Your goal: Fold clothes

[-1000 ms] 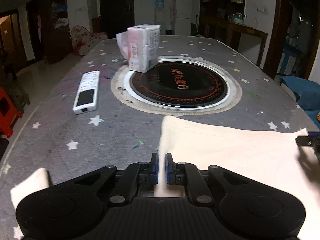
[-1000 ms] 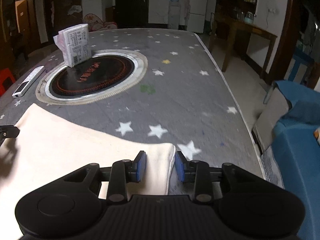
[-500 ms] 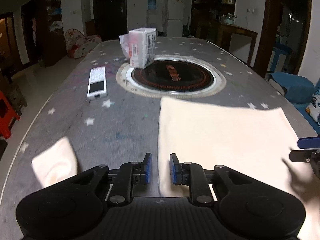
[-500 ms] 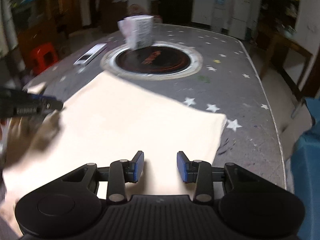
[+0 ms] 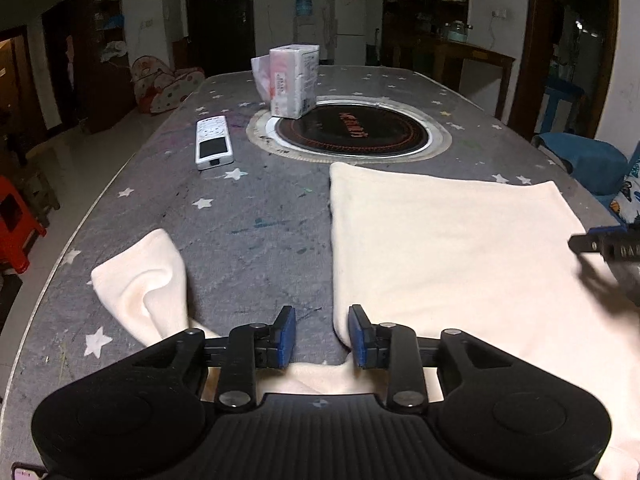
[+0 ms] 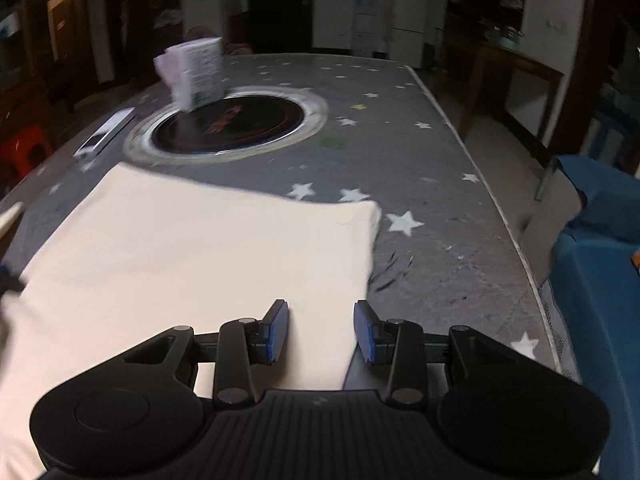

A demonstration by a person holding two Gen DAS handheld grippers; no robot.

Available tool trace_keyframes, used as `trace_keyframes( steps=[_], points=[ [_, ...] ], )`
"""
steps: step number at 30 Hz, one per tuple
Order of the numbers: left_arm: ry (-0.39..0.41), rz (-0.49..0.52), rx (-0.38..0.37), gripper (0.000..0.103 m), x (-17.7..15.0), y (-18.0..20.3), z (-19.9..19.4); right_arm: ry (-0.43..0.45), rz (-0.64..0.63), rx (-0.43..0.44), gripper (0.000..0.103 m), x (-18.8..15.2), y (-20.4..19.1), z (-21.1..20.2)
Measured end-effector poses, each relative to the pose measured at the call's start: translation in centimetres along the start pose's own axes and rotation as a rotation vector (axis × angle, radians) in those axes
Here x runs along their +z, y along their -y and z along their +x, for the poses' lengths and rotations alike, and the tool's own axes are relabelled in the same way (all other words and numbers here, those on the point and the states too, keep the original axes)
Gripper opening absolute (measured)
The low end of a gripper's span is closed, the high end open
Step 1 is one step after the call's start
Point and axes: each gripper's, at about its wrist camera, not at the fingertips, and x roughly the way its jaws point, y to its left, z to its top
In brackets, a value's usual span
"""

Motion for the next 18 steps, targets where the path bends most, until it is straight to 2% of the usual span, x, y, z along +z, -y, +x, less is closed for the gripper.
trace_keyframes(
  steps=[5, 9, 12, 15, 18],
  points=[
    [-0.009, -0.05, 0.0, 0.034, 0.3, -0.5, 0.6, 0.002, 0.02, -0.014, 0.036, 1.5, 0.3, 2.0],
    [0.002, -0.033, 0.028, 0.036, 0.2, -0.1, 0.8, 0.012, 0.025, -0.03, 0.036, 3.0, 0.3, 3.7],
    [0.003, -0.029, 0.033, 0.036, 0.1, -0.1, 0.7, -0.002, 0.027, -0.011, 0.036, 3.8, 0.6, 4.3],
    [0.001, -0.038, 0.037, 0.036, 0.1, -0.3, 0.7, -0.017, 0.009, -0.001, 0.036, 4.0, 1.0, 3.0],
    [0.003, -0.035, 0.046, 0.038, 0.1, -0.4, 0.6, -0.006, -0.003, 0.013, 0.036, 3.1, 1.7, 0.1]
  ],
)
